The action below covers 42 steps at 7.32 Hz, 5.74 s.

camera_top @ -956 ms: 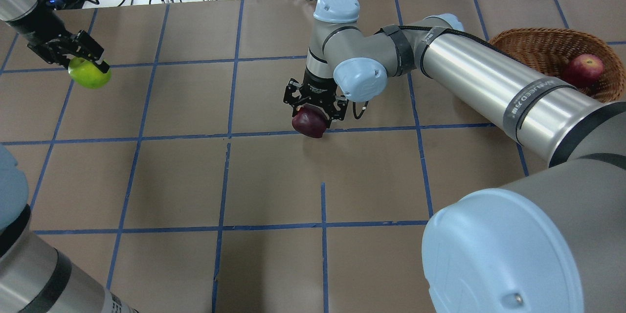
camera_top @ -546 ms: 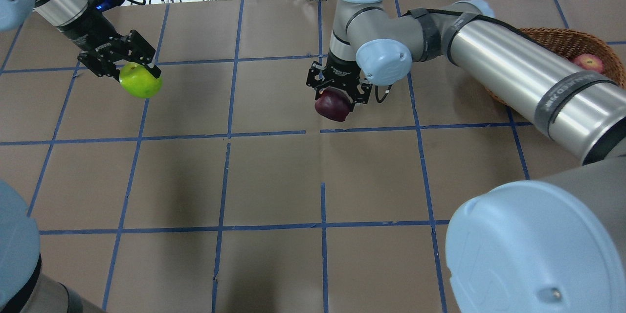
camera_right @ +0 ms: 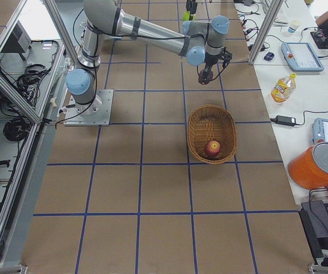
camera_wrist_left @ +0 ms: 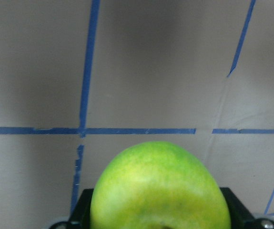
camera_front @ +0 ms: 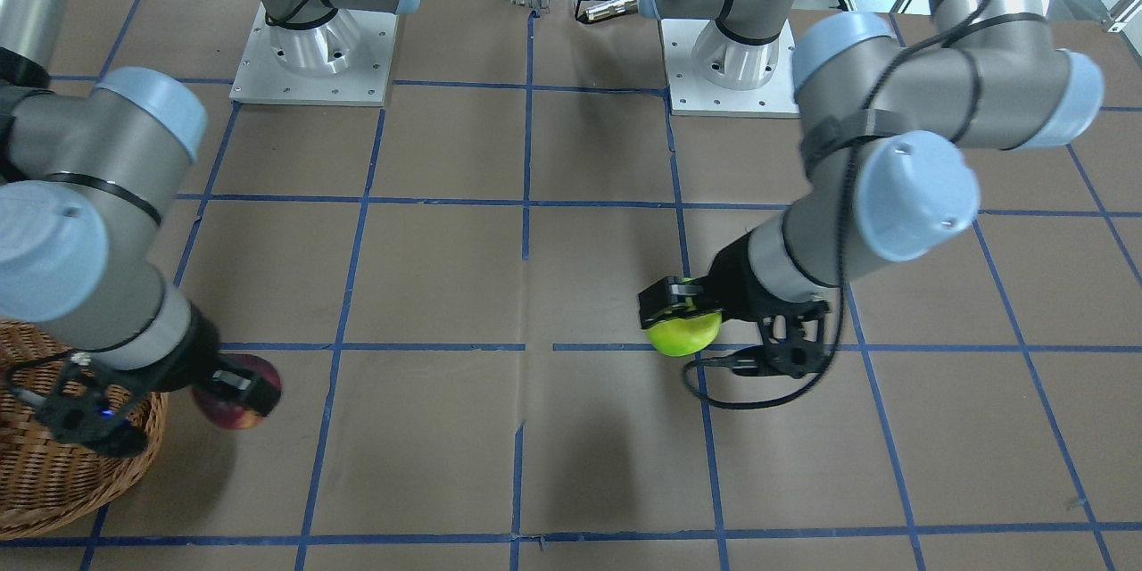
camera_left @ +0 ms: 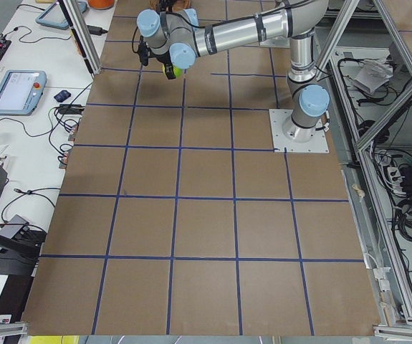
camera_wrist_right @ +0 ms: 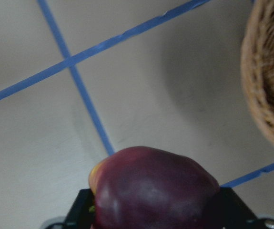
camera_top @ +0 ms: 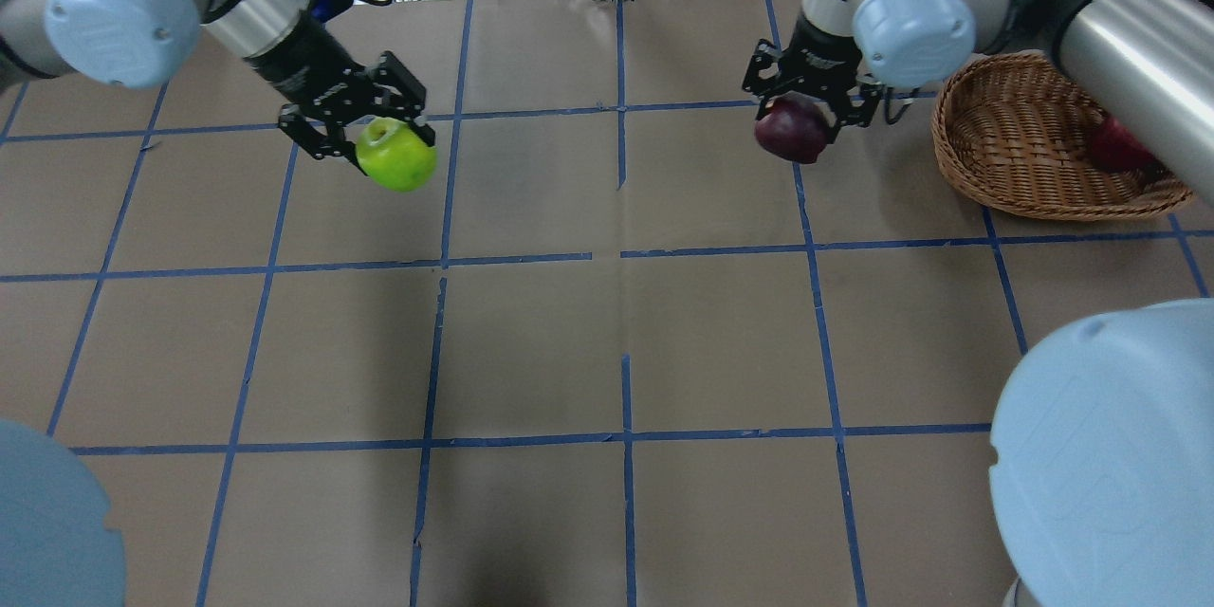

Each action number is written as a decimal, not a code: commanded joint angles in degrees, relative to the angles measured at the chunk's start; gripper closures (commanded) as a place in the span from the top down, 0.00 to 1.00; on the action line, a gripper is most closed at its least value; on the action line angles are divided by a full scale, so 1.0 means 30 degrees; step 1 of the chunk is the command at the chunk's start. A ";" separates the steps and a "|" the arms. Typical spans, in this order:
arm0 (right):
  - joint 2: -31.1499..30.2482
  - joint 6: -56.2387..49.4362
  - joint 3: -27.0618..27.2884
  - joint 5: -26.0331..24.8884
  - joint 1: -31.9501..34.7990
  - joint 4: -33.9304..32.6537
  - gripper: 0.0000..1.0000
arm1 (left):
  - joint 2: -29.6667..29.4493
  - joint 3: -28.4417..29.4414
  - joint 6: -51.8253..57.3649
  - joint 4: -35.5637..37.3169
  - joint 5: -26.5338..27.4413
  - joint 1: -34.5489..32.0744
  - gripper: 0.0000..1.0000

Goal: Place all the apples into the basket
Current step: 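Carry dark apple into basket with right while left carries green apple center, then release the green apple and withdraw the left gripper while the right returns toward center, then lower the right gripper onto the green apple, grasp and lift it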

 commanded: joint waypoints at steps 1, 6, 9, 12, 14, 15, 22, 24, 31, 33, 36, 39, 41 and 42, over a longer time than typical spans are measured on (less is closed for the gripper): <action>-0.0015 -0.3937 -0.0167 -0.1197 -0.2693 0.0030 0.00 | -0.1166 -0.0873 -0.4776 0.4556 0.1174 -0.3761 0.00; 0.1888 -0.6477 0.0037 -0.2608 -0.5747 -0.1672 0.00 | -0.2577 -0.3459 -0.5405 0.9939 0.5658 -0.6147 1.00; 0.2944 -0.6125 -0.0168 -0.2726 -0.6364 -0.2690 0.82 | -0.1032 -0.2379 -0.4380 0.9560 0.3742 -0.4075 1.00; 0.2744 -0.6475 -0.0314 -0.2698 -0.6394 -0.2523 1.00 | 0.1337 -0.0799 -0.3421 0.4283 0.2843 -0.2489 1.00; 0.1256 -0.6476 -0.0226 -0.2174 -0.5696 -0.0781 1.00 | 0.3940 0.0347 0.0174 -0.1288 0.3282 -0.1258 1.00; 0.0289 -0.6418 -0.0226 -0.1009 -0.4559 0.0889 1.00 | 0.5521 0.0235 0.1090 -0.1484 0.4474 -0.1283 1.00; 0.0511 0.2884 -0.0108 0.2107 0.5787 0.1346 1.00 | 0.8124 0.0231 0.4109 -0.6090 0.4779 0.2525 1.00; 0.1417 0.9658 -0.0050 0.2079 0.6317 -0.0457 1.00 | 0.7618 -0.0088 0.4203 -0.5621 0.4838 0.2379 1.00; 0.2856 1.5262 0.0008 0.0467 0.8196 -0.2492 1.00 | 0.8088 -0.1377 0.4410 -0.4392 0.5072 0.1734 1.00; 0.3383 1.5204 0.0008 0.0526 0.8225 -0.2494 1.00 | 0.8320 -0.1495 0.4467 -0.4415 0.5101 0.1734 1.00; 0.3561 1.4999 -0.0021 0.0759 0.8372 -0.2492 1.00 | 0.8233 -0.1554 0.4439 -0.4386 0.5101 0.1734 1.00; 0.3619 1.4764 0.0095 0.0819 0.8751 -0.2405 1.00 | 0.8262 -0.1525 0.5522 -0.4415 0.5130 0.1734 1.00; 0.3620 1.4705 0.0593 0.0848 0.8811 -0.2492 1.00 | 0.8232 -0.1553 0.5758 -0.4299 0.5776 0.1734 1.00; 0.3620 1.4734 0.0623 0.0877 0.8840 -0.2463 1.00 | 0.8000 -0.1467 0.5670 -0.4298 0.5775 0.1734 1.00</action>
